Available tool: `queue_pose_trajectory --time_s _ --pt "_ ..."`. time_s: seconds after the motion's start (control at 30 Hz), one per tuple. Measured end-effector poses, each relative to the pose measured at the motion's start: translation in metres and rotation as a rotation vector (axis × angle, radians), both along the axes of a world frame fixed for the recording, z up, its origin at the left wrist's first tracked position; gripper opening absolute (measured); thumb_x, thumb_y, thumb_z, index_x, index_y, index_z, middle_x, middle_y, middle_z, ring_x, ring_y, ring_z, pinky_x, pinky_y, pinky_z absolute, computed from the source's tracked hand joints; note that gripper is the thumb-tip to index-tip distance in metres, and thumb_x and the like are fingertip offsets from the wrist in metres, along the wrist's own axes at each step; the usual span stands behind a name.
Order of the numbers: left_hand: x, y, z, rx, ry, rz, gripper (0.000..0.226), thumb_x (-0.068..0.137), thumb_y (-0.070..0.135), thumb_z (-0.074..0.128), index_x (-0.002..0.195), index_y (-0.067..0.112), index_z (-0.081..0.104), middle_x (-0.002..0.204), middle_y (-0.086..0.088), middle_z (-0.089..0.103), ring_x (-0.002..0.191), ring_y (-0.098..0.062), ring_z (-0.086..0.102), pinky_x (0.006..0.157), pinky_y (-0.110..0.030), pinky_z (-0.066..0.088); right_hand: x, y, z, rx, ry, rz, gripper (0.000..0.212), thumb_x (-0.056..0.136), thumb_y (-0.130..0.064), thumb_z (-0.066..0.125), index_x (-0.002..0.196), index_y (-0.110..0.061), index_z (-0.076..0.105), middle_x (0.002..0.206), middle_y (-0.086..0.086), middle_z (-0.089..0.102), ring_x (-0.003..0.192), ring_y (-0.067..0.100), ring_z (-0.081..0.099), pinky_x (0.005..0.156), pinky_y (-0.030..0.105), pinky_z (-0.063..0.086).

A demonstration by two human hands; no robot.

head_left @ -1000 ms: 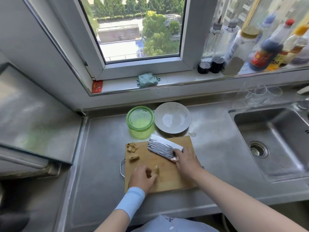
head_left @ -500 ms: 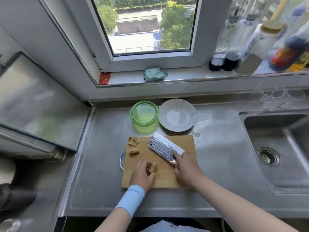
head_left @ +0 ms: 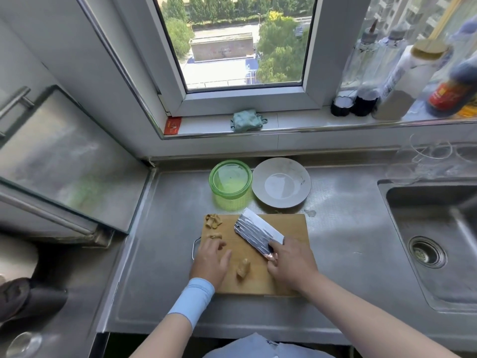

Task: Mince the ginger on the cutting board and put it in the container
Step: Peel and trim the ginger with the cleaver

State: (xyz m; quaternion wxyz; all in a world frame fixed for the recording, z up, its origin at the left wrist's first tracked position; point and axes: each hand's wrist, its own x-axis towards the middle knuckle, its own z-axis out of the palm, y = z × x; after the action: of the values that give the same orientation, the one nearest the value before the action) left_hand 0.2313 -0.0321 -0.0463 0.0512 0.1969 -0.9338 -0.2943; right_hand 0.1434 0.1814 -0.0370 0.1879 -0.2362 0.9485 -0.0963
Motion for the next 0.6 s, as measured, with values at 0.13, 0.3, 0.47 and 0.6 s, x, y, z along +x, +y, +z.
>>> queue_pose_trajectory --time_s 0.13,0.3,0.47,0.6 --pt "-0.027 -0.045 0.002 -0.160 -0.136 0.005 0.032 0.085 0.008 0.066 0.115 0.017 0.067 0.111 -0.008 0.056 0.112 -0.030 0.049 0.094 -0.042 0.048 -0.006 -0.028 0.017 -0.086 0.012 0.031 0.039 0.089 -0.033 0.053 0.126 -0.024 0.061 0.110 0.008 0.056 0.103 0.031 0.056 0.080 0.038 0.044" --pt "-0.042 -0.070 -0.007 -0.102 -0.236 -0.126 0.018 0.093 0.020 0.061 0.110 0.019 0.068 0.112 -0.004 0.058 0.112 -0.026 0.050 0.094 -0.035 0.044 -0.014 -0.080 0.024 -0.168 -0.117 0.082 0.044 0.096 -0.025 0.051 0.140 -0.030 0.050 0.131 -0.001 0.054 0.120 0.025 0.053 0.090 0.036 0.047" --pt "-0.055 -0.075 -0.010 0.051 -0.003 -0.246 0.019 0.088 0.005 0.067 0.103 0.014 0.072 0.104 -0.003 0.065 0.098 -0.022 0.058 0.089 -0.029 0.047 -0.027 -0.124 0.018 -0.191 -0.169 0.056 0.040 0.097 -0.030 0.056 0.137 -0.029 0.052 0.129 0.000 0.059 0.117 0.026 0.057 0.090 0.036 0.048" --pt "-0.076 -0.081 -0.009 0.110 0.056 -0.295 0.016 0.085 0.000 0.067 0.096 0.010 0.073 0.095 -0.005 0.067 0.090 -0.023 0.061 0.084 -0.029 0.047 -0.039 -0.137 0.006 -0.247 -0.209 -0.134 0.026 0.096 -0.036 0.061 0.116 -0.021 0.068 0.110 0.004 0.071 0.104 0.024 0.064 0.083 0.036 0.051"
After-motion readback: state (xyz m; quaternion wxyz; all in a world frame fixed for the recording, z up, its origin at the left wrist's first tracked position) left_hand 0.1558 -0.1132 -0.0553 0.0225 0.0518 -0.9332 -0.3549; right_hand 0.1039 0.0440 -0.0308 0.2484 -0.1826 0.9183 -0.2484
